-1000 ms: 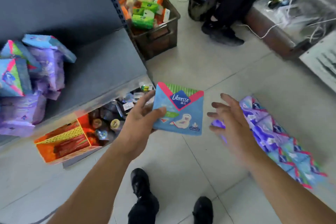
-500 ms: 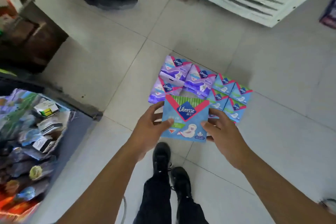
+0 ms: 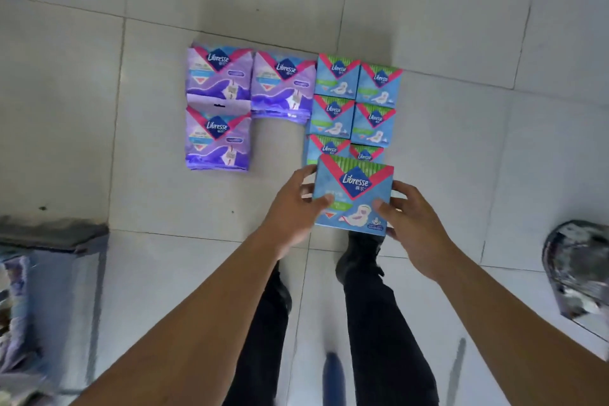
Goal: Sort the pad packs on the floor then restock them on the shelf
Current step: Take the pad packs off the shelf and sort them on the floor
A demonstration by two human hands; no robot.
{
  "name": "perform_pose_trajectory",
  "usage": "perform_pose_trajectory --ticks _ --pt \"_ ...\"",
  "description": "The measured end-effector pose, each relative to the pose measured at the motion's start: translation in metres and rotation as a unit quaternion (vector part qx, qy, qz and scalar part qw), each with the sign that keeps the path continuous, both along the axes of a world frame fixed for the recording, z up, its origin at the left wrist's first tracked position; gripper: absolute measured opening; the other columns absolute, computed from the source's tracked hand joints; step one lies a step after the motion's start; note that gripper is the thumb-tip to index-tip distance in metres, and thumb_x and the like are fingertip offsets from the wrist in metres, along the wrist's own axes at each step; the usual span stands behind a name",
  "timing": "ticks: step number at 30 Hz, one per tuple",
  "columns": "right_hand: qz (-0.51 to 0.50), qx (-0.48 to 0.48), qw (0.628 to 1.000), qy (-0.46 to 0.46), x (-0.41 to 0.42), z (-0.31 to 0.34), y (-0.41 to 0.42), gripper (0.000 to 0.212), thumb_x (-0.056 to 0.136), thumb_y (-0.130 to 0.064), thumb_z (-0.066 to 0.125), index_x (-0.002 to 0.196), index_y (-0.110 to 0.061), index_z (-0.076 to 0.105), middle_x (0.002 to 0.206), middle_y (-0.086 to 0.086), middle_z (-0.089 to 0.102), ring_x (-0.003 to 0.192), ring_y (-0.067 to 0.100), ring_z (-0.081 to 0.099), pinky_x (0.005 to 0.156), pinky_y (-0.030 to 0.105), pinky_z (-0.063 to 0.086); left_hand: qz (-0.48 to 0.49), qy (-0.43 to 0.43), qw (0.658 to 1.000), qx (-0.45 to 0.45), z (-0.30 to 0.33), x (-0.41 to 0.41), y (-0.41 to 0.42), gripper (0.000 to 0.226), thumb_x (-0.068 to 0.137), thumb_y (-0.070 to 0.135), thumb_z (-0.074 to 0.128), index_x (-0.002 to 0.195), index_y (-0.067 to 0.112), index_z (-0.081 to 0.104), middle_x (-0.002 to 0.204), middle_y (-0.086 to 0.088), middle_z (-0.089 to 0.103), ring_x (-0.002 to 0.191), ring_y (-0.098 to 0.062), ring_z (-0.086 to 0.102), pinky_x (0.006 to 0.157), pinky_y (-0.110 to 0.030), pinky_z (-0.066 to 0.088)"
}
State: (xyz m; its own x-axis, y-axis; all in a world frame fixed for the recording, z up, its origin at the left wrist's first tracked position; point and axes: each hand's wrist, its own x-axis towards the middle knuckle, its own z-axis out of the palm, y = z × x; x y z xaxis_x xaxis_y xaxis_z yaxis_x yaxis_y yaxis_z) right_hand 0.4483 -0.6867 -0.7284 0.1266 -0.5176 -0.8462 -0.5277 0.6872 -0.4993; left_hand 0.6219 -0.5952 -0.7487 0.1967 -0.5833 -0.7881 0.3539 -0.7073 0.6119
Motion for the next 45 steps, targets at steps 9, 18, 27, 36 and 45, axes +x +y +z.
perform_pose_trajectory --ticks 9,18,27,36,45 --pt "-0.057 -0.014 0.998 0.024 -0.067 -0.162 -0.083 0.032 0.092 -0.013 0.066 0.118 -0.022 0.050 0.113 0.006 0.069 0.088 0.013 0.070 0.066 0.026 0.052 -0.050 -0.166 0.977 0.124 -0.152 -0.026 -0.056 0.046 0.090 0.026 0.065 0.132 0.021 0.047 0.120 0.000 0.053 0.104 -0.016 0.060 0.091 -0.031 0.048" --pt "-0.087 0.035 0.995 0.029 -0.108 -0.312 -0.105 0.033 0.093 -0.014 0.064 0.122 -0.024 0.049 0.112 0.006 0.067 0.090 0.017 0.068 0.061 0.023 0.050 -0.079 -0.193 0.966 0.155 -0.296 -0.029 -0.078 0.082 0.075 0.054 0.071 0.143 0.022 0.036 0.134 0.000 0.056 0.119 -0.018 0.056 0.102 -0.043 0.046" --pt "-0.025 -0.040 0.997 0.061 -0.092 -0.339 -0.096 0.032 0.092 -0.024 0.066 0.123 -0.019 0.058 0.119 0.000 0.066 0.105 0.022 0.067 0.091 0.044 0.056 -0.079 -0.230 0.959 0.147 -0.316 -0.032 -0.072 0.053 0.084 0.042 0.071 0.128 0.021 0.050 0.113 0.006 0.064 0.099 -0.013 0.061 0.080 -0.029 0.046" --pt "0.050 -0.073 0.989 0.120 -0.084 -0.330 -0.097 0.038 0.096 -0.030 0.059 0.131 -0.017 0.050 0.128 0.001 0.061 0.109 0.019 0.064 0.086 0.034 0.057 -0.118 -0.232 0.949 0.177 -0.318 -0.032 -0.074 0.054 0.085 0.050 0.066 0.122 0.013 0.054 0.113 0.001 0.065 0.101 -0.021 0.062 0.078 -0.029 0.045" --pt "0.173 -0.162 0.951 0.196 -0.068 -0.268 -0.089 0.043 0.100 -0.027 0.050 0.141 -0.014 0.043 0.137 0.006 0.053 0.121 0.020 0.053 0.088 0.026 0.046 -0.158 -0.270 0.930 0.191 -0.258 -0.019 -0.066 0.076 0.092 0.041 0.061 0.149 0.006 0.025 0.149 -0.013 0.038 0.136 -0.025 0.039 0.106 -0.032 0.032"
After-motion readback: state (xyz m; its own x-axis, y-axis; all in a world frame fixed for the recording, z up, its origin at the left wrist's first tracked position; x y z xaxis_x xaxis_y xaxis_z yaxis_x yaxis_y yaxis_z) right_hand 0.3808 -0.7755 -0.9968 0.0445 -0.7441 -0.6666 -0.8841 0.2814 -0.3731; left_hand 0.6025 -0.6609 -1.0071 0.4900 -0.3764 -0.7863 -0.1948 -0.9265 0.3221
